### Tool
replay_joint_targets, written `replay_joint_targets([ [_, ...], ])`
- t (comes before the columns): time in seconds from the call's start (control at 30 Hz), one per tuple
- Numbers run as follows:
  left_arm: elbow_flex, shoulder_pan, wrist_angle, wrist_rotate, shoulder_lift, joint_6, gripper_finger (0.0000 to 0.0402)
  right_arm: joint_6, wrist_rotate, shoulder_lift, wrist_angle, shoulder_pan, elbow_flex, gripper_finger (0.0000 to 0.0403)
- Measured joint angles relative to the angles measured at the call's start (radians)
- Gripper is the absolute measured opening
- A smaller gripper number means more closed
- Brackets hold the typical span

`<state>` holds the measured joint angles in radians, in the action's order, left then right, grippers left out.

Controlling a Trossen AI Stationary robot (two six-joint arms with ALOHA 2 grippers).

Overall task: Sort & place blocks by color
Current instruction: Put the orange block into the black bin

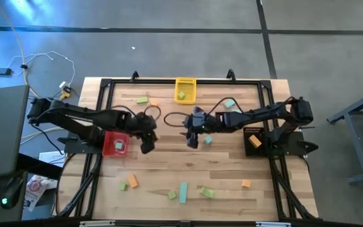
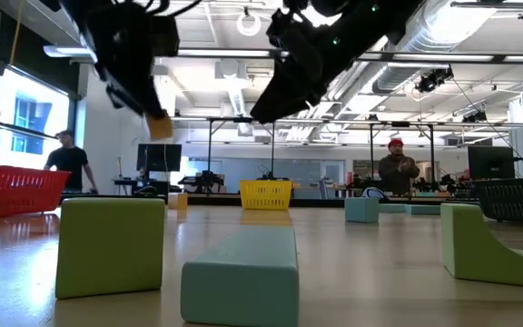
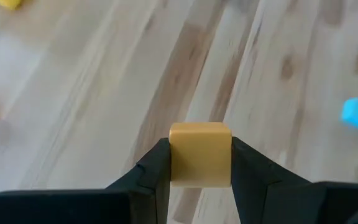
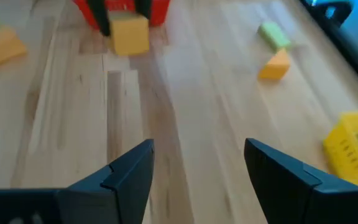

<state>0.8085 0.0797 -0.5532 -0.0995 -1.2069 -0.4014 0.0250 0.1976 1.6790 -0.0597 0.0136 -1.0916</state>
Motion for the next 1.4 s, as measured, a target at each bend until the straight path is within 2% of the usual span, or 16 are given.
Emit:
replay_joint_targets([
  [0.17, -0.001, 0.07, 0.057, 0.068, 0.074, 0.036, 0.0102, -0.126, 0.144, -0.004, 0.052, 0.06, 0.0, 0.0236],
  [0.3, -0.001, 0.136, 0.121, 0.16, 0.111, 0.046, 0.0107, -0.273, 0.267, -0.004, 0.152, 0.109, 0.0, 0.0236],
  [0.47, 0.0, 0.209, 0.235, 0.288, 0.132, 0.047, 0.0104, -0.409, 0.353, -0.004, 0.273, 0.146, 0.0, 0.0236],
  [0.73, 0.0, 0.273, 0.412, 0.418, 0.128, 0.012, 0.0104, -0.501, 0.357, -0.004, 0.412, 0.151, 0.0, 0.0236],
  [1.0, 0.0, 0.275, 0.527, 0.423, 0.128, -0.033, 0.0106, -0.649, 0.359, -0.004, 0.578, 0.151, 0.0, 0.0236],
  [1.4, 0.0, 0.273, 0.662, 0.423, 0.128, -0.067, 0.0107, -0.764, 0.341, -0.004, 0.73, 0.15, 0.0, 0.0236],
])
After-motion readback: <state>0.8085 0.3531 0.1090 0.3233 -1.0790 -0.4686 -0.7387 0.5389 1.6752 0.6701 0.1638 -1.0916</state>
